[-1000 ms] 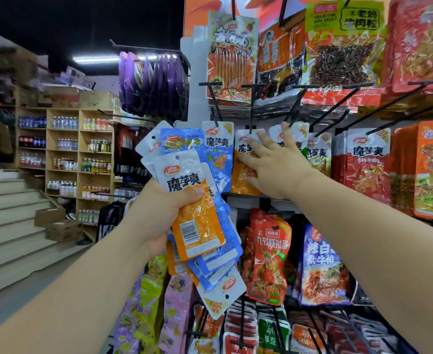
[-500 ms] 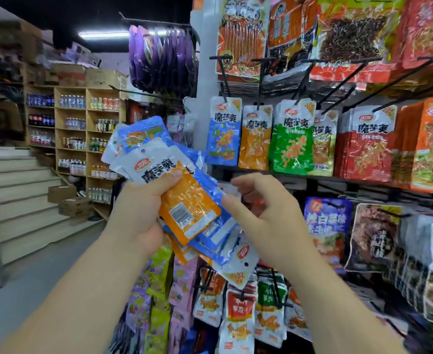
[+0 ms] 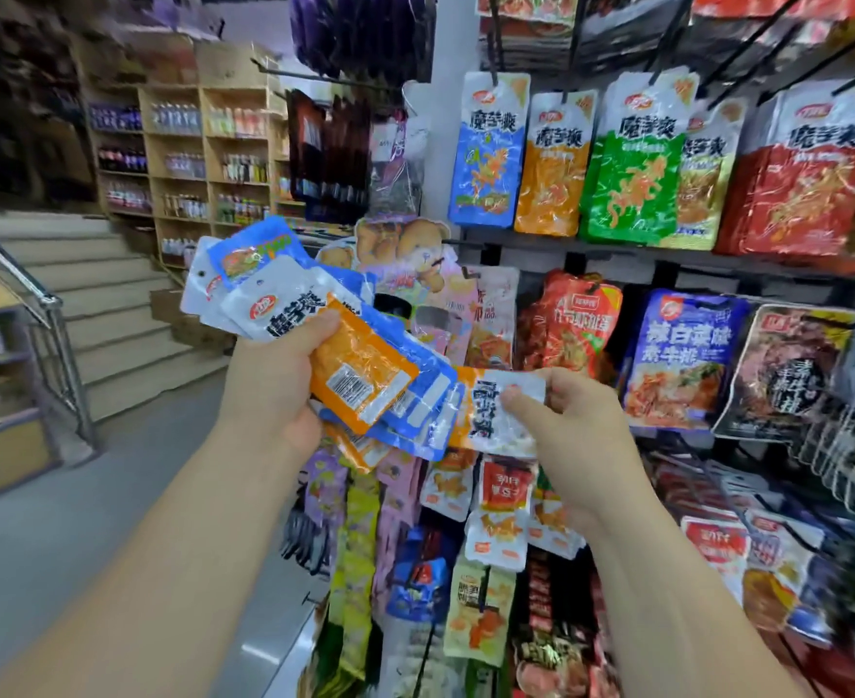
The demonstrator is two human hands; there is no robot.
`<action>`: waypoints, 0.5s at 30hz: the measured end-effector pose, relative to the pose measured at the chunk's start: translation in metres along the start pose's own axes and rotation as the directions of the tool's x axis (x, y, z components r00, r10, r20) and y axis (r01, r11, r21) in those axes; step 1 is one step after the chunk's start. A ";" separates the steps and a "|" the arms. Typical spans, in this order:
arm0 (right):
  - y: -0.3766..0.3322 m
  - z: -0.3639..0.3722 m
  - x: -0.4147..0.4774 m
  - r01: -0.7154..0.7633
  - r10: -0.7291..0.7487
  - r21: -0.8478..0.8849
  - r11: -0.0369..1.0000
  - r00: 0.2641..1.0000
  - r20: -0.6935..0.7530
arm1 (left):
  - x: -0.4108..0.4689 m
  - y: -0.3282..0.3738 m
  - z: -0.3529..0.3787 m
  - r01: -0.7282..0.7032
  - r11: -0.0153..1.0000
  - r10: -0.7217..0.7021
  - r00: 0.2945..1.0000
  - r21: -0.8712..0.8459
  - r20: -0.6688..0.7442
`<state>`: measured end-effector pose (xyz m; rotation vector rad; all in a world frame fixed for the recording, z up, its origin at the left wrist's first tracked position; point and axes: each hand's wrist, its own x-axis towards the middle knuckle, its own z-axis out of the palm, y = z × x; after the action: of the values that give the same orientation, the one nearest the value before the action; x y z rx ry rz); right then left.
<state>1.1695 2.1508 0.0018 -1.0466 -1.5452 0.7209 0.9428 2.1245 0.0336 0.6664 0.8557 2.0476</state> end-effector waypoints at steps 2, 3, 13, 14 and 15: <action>-0.007 -0.002 0.003 -0.020 0.023 0.047 0.999 0.999 -0.050 | -0.002 0.001 -0.001 -0.011 1.000 0.011 1.000 0.003 -0.017; -0.011 -0.004 0.005 -0.033 0.038 0.084 0.996 0.998 -0.058 | -0.003 0.001 0.000 -0.021 1.000 0.021 1.000 0.007 -0.017; -0.065 -0.037 0.039 0.135 -0.127 0.086 0.987 0.987 -0.096 | -0.006 0.022 0.036 -0.136 0.990 0.131 0.984 0.033 0.120; -0.074 -0.043 0.044 0.179 -0.171 0.057 0.982 0.977 -0.126 | -0.004 0.025 0.041 -0.145 0.989 0.139 0.980 0.034 0.140; -0.082 -0.049 0.051 0.221 -0.215 0.026 0.975 0.964 -0.156 | -0.002 0.029 0.047 -0.157 0.987 0.150 0.975 0.034 0.166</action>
<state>1.1953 2.1571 0.1070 -0.8624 -1.4777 0.5076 0.9632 2.1256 0.0846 0.9386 0.7796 2.0800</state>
